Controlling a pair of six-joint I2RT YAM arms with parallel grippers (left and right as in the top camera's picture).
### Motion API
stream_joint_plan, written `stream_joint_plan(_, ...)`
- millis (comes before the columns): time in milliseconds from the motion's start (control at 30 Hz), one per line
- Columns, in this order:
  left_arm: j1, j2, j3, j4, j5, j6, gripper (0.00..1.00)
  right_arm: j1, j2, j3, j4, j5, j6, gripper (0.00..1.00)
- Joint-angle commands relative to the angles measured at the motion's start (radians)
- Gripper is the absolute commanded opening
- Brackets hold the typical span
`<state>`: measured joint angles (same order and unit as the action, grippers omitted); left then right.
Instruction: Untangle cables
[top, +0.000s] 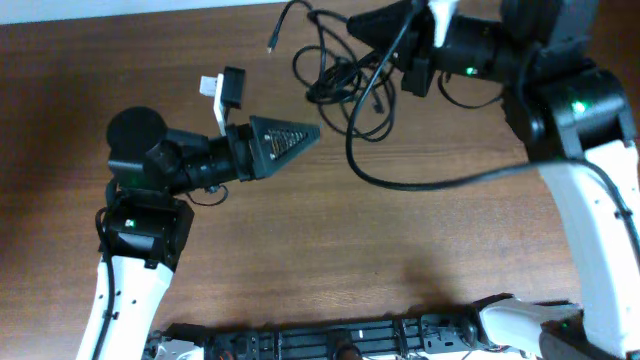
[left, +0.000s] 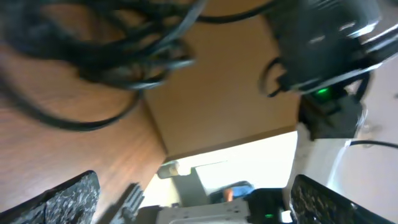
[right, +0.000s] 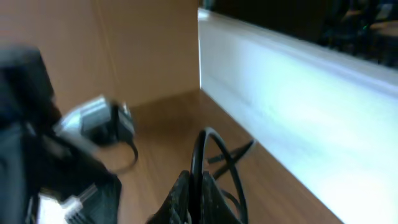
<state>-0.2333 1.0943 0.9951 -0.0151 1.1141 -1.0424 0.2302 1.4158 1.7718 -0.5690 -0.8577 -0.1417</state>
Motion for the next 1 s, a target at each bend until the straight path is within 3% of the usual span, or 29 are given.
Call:
stream_joint_plan(0,0.003,-0.010,0.011,-0.049,0.006,0.195,0.99,0.005,-0.049,0.014,0.065,0.006,0.292,0.04)
stream_joint_plan(100,0.003,-0.010,0.011,-0.057,-0.004,0.292,0.99,0.004,-0.060,0.014,0.064,0.005,0.397,0.04)
stream_joint_plan(300,0.003,-0.010,0.011,-0.064,-0.024,0.756,0.99,0.004,-0.060,0.014,0.002,-0.001,0.499,0.04)
stream_joint_plan(400,0.003,-0.010,0.011,-0.094,-0.123,0.875,0.99,0.005,-0.060,0.014,-0.059,-0.008,0.499,0.04)
stream_joint_plan(467,0.003,-0.010,0.011,-0.101,-0.172,0.906,0.99,0.005,-0.060,0.014,-0.090,-0.040,0.499,0.04)
stream_joint_plan(500,0.002,-0.010,0.011,-0.100,-0.192,0.906,0.92,0.005,-0.060,0.014,-0.095,-0.060,0.499,0.04)
stream_joint_plan(533,0.002,-0.010,0.011,-0.099,-0.221,0.906,0.78,0.005,-0.060,0.014,-0.097,-0.079,0.499,0.04)
stream_joint_plan(633,0.002,-0.010,0.011,-0.096,-0.225,0.906,0.79,0.005,-0.060,0.014,-0.097,-0.090,0.527,0.04)
stream_joint_plan(800,0.002,-0.010,0.011,-0.095,-0.275,0.906,0.43,0.005,-0.060,0.014,-0.097,-0.124,0.589,0.04)
stream_joint_plan(967,0.002,-0.010,0.011,-0.094,-0.275,0.906,0.47,0.005,-0.059,0.014,-0.110,-0.160,0.602,0.04)
